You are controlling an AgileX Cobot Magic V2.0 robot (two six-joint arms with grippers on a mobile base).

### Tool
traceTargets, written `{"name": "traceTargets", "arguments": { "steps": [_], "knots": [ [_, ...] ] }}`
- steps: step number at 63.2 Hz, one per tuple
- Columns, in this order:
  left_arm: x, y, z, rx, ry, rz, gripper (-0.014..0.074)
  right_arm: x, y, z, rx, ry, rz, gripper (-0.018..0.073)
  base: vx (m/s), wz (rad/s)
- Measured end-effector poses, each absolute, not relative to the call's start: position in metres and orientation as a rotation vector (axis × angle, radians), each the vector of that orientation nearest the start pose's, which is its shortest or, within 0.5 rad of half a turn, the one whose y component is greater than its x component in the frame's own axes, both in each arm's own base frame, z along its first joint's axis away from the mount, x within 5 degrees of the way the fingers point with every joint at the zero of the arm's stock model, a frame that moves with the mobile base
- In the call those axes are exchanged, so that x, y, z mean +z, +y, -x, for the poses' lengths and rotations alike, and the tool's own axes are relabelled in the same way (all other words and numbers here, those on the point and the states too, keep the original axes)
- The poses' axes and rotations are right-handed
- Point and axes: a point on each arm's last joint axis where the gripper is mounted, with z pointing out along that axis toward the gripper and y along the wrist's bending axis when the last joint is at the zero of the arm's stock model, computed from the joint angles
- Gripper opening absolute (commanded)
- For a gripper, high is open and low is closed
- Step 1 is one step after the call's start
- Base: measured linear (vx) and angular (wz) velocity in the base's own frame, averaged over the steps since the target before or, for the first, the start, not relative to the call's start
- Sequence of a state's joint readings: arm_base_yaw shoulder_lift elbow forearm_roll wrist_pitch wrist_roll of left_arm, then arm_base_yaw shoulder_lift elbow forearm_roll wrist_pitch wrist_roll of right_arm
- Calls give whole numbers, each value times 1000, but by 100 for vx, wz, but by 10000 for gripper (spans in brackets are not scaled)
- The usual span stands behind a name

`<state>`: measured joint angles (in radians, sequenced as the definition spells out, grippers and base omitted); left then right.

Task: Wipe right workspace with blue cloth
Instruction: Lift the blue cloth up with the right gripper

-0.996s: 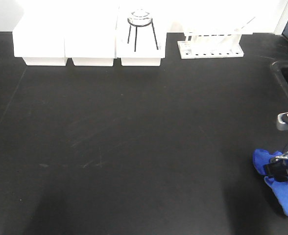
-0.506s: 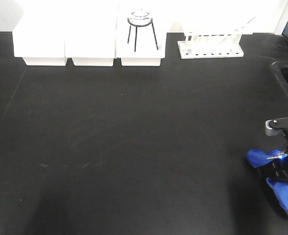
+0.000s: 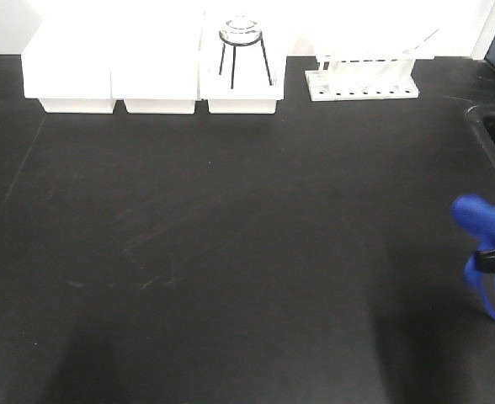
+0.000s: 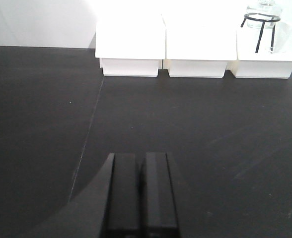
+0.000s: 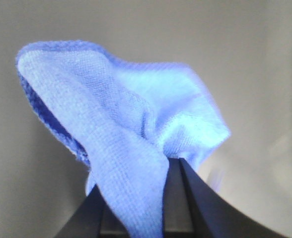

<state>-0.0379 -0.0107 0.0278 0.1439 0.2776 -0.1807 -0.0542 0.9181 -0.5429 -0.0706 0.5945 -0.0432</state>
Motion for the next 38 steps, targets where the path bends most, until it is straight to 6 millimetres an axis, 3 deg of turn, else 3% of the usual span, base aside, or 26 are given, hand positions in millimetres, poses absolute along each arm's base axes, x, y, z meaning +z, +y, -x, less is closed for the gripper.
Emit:
{"name": "traceTargets", "arguments": {
  "steps": [6,15,27,38],
  "knots": [
    [179,2,-55,-23,1775,32,-6,278,-10,-136,-113,2275,25,-8,0,0],
    [179,2,-55,-23,1775,32,-6,305,-7,-96,-102,2049,8,-8,0,0],
    [179,2,-55,-23,1775,32,-6,318,-3,-57,-68,1874,-10,-8,0,0],
    [179,2,-55,-23,1775,32,-6,320,0,-47,-51,1774,10,-8,0,0]
  ]
}}
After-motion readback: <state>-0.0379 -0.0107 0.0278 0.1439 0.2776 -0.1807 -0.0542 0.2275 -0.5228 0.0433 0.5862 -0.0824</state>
